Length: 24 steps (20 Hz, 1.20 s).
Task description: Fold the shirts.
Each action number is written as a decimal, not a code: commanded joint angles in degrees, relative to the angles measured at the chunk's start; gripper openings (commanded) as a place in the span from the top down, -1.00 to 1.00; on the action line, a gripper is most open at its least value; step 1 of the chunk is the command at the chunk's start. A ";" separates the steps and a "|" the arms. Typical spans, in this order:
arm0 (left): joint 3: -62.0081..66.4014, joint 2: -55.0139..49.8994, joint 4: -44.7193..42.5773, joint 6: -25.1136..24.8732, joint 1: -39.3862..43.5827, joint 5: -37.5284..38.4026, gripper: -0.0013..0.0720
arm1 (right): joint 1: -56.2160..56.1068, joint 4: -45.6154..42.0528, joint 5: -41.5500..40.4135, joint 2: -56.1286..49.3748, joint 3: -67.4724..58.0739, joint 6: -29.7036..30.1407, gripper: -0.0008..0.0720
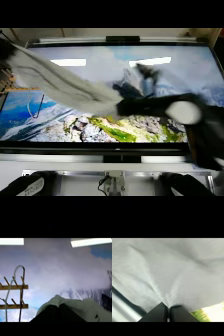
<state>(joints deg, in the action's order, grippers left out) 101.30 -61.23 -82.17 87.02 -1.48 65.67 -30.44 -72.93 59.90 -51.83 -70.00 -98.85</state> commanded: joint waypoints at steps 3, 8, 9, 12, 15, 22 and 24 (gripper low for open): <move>9.33 15.98 0.13 7.82 -8.76 -11.30 0.86 | 9.99 -22.05 -5.33 24.33 -16.96 -4.96 0.78; 9.31 23.61 0.15 10.51 -8.87 -14.01 0.86 | 10.34 -20.17 -4.79 28.28 -16.94 -7.43 0.78; 9.31 23.71 0.15 9.46 -8.87 -13.66 0.86 | 10.34 -20.61 -3.98 27.58 -16.96 -7.41 0.78; 7.45 23.08 0.11 6.14 -8.87 -8.55 0.86 | 10.34 -21.94 0.63 23.69 -16.96 -7.41 0.78; -1.62 23.08 -0.55 3.08 -8.87 -5.66 0.86 | 10.32 -26.99 9.55 17.09 -16.94 -7.41 0.78; -26.05 16.52 -0.46 0.61 -8.85 -18.05 0.86 | 10.34 -38.07 9.14 -7.10 -16.94 -9.51 0.77; -28.04 11.87 -0.22 0.63 -8.85 -21.55 0.86 | 10.34 -37.97 3.76 -15.23 -16.96 -11.17 0.77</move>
<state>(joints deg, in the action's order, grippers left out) 78.61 -44.75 -82.63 88.09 -10.28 50.22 -20.14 -108.75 68.31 -57.14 -86.87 -108.05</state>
